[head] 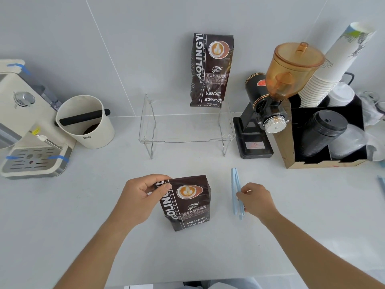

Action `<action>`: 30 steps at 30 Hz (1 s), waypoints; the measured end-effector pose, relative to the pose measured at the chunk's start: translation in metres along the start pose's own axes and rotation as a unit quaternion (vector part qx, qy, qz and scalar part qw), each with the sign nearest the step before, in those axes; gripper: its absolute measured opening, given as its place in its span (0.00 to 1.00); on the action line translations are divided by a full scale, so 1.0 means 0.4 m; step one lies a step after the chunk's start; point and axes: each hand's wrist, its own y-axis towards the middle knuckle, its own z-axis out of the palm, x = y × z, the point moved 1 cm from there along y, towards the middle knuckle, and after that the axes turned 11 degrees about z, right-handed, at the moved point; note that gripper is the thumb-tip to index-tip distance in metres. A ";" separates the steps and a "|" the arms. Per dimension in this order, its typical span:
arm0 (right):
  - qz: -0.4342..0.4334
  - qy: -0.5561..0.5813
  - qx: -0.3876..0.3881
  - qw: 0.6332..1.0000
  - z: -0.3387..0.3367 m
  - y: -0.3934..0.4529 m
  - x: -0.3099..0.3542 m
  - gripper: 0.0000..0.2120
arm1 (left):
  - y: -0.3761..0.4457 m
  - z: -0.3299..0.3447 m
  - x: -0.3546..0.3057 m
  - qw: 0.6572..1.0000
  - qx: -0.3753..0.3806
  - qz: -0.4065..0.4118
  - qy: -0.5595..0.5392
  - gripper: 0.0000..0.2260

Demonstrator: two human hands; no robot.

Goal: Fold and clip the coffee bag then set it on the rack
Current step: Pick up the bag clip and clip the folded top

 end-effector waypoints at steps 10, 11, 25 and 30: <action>-0.016 0.137 0.072 0.988 -0.030 -0.038 0.042 0.02 | 0.008 -0.001 0.006 1.000 -0.010 -0.012 0.012 0.11; -0.022 0.148 0.079 0.986 -0.033 -0.045 0.049 0.02 | 0.009 0.001 0.007 1.000 -0.011 -0.015 0.012 0.11; -0.221 0.075 0.117 0.965 -0.146 -0.209 0.230 0.07 | 0.026 0.017 -0.001 0.994 -0.058 -0.042 -0.089 0.13; -0.278 -0.026 0.133 0.951 -0.136 -0.244 0.299 0.09 | 0.020 0.028 -0.005 0.988 -0.076 -0.045 -0.130 0.14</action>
